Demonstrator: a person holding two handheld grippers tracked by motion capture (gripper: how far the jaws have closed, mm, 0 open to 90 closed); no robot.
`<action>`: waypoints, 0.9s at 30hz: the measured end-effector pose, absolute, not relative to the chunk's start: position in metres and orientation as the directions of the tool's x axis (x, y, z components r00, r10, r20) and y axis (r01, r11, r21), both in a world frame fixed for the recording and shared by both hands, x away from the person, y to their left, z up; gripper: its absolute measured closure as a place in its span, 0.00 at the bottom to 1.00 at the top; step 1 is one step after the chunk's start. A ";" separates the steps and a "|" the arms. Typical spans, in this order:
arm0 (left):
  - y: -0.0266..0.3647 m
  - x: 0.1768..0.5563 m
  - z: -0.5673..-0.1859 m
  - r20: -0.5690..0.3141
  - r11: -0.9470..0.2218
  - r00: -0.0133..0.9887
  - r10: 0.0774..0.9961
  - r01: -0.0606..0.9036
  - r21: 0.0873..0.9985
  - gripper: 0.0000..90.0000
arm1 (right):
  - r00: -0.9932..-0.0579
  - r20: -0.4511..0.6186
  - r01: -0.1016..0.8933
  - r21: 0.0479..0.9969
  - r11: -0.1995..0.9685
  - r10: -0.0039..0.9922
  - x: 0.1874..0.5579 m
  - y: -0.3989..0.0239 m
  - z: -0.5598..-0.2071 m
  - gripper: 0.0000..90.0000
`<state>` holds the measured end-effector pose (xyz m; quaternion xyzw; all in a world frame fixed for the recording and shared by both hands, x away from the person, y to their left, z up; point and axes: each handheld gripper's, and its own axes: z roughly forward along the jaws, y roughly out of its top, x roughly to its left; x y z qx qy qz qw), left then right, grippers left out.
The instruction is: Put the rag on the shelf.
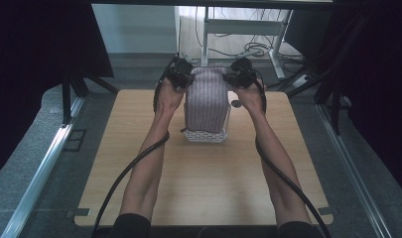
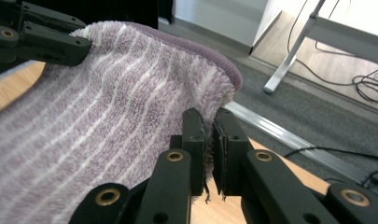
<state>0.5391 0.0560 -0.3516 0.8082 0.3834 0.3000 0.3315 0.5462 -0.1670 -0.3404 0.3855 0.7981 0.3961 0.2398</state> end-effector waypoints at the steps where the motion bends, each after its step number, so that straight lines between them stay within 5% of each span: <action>1: 0.056 0.540 -0.354 0.226 -0.487 0.529 0.818 0.428 0.762 0.88 | -0.589 -0.075 0.431 0.813 0.391 0.805 0.547 -0.167 -0.343 0.93; 6: 0.058 0.544 -0.360 0.198 -0.485 0.537 0.820 0.467 0.740 0.80 | -0.591 -0.052 0.456 0.802 0.386 0.805 0.548 -0.168 -0.350 0.88; 8: 0.061 0.545 -0.363 0.175 -0.468 0.527 0.832 0.495 0.732 0.58 | -0.587 -0.036 0.471 0.798 0.377 0.809 0.548 -0.169 -0.353 0.79; 12: 0.066 0.544 -0.364 0.154 -0.449 0.520 0.840 0.507 0.735 0.44 | -0.589 -0.029 0.477 0.794 0.377 0.807 0.547 -0.170 -0.357 0.72; 27: 0.078 0.532 -0.356 0.109 -0.421 0.535 0.838 0.505 0.754 0.26 | -0.638 0.025 0.470 0.805 0.364 0.770 0.537 -0.172 -0.358 0.46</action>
